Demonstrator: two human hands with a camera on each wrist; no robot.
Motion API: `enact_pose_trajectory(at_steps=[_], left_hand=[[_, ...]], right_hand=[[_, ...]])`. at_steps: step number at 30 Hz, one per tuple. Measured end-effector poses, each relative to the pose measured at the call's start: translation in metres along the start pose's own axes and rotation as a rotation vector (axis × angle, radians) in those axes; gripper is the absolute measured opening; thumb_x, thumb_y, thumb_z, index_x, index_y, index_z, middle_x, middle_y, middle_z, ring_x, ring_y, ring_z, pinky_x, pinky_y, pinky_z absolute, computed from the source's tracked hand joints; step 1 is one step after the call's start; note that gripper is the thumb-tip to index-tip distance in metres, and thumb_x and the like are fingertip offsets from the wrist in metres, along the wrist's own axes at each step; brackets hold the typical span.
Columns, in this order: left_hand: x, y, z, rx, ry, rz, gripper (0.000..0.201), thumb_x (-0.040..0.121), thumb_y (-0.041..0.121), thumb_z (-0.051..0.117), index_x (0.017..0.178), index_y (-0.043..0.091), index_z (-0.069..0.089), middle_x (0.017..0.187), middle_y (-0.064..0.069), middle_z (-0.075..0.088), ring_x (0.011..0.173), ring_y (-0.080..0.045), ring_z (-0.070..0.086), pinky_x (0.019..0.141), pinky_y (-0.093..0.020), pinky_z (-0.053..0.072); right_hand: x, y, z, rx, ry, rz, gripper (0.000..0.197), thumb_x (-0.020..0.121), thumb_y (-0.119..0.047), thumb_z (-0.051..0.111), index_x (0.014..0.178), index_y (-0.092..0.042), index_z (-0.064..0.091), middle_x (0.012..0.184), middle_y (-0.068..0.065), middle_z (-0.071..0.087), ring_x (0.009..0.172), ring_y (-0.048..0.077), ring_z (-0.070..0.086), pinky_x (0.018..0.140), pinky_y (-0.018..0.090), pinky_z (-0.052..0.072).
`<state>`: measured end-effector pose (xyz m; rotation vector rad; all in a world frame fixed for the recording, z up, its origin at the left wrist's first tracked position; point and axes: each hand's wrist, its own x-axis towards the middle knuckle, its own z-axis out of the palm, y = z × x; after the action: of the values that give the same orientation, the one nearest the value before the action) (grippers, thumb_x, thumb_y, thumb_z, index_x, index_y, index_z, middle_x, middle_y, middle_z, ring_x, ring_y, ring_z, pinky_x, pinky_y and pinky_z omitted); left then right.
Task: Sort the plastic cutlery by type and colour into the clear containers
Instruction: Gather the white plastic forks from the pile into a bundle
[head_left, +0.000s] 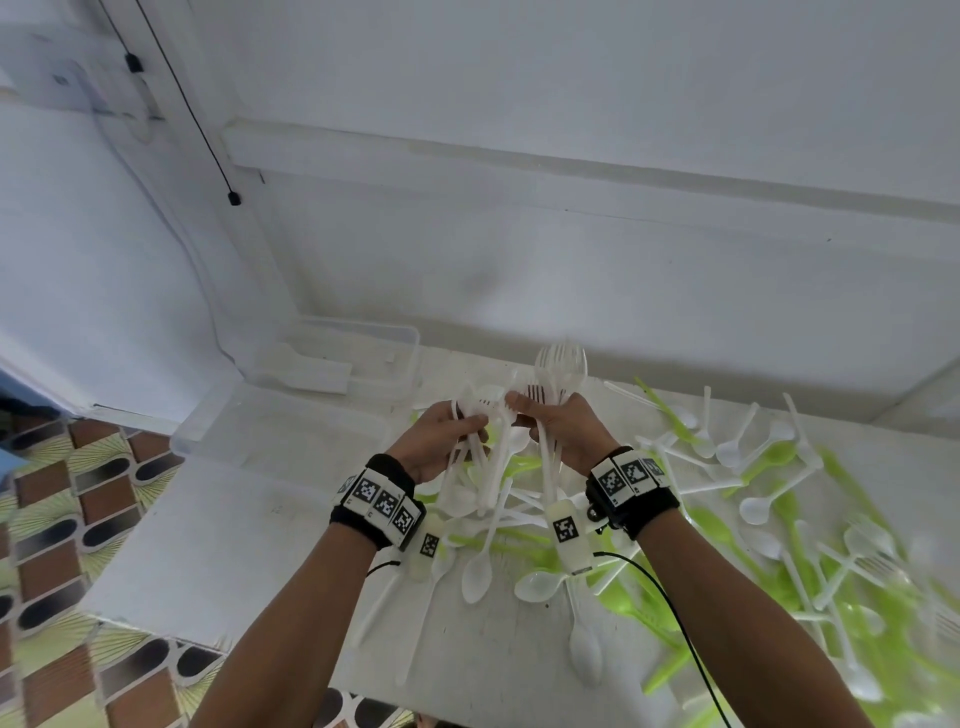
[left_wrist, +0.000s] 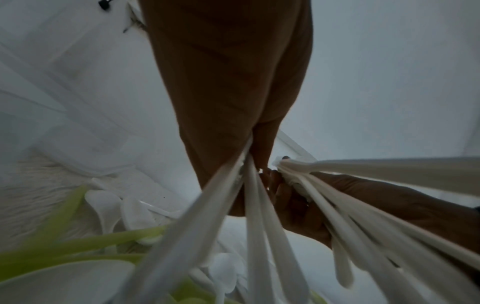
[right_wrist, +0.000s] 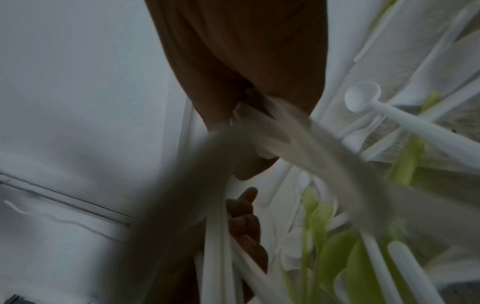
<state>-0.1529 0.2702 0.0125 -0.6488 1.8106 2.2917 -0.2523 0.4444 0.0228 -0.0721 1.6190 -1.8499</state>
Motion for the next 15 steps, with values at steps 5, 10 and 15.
enact_pose_trajectory(at_steps=[5, 10, 15], left_hand=[[-0.001, 0.004, 0.01, -0.01, 0.055, 0.091, 0.023, 0.106, 0.013, 0.049, 0.098, -0.002, 0.064, 0.079, -0.012, 0.062, 0.066, -0.018, 0.057, 0.053, -0.025, 0.048], [-0.005, 0.008, 0.014, 0.059, 0.036, 0.084, 0.024, 0.108, 0.016, 0.041, 0.109, -0.003, 0.055, 0.086, -0.013, 0.07, 0.06, -0.018, 0.056, 0.044, -0.021, 0.036], [-0.008, 0.006, 0.015, 0.098, -0.028, 0.116, 0.025, 0.106, 0.019, 0.05, 0.124, 0.002, 0.055, 0.112, -0.02, 0.072, 0.097, -0.037, 0.071, 0.069, -0.037, 0.059]], right_hand=[[0.001, 0.0, 0.003, -0.027, -0.019, 0.017, 0.029, 0.084, -0.017, 0.082, 0.099, 0.003, 0.068, 0.085, 0.014, 0.07, 0.062, 0.015, 0.066, 0.046, 0.02, 0.043], [0.002, -0.001, 0.002, 0.0, -0.038, 0.005, 0.019, 0.088, -0.013, 0.078, 0.098, 0.0, 0.069, 0.077, 0.004, 0.072, 0.065, 0.012, 0.069, 0.053, 0.019, 0.05], [0.001, 0.001, 0.005, 0.054, -0.025, 0.023, 0.022, 0.088, -0.011, 0.077, 0.1, 0.005, 0.068, 0.082, 0.011, 0.074, 0.068, 0.017, 0.072, 0.059, 0.022, 0.054]])
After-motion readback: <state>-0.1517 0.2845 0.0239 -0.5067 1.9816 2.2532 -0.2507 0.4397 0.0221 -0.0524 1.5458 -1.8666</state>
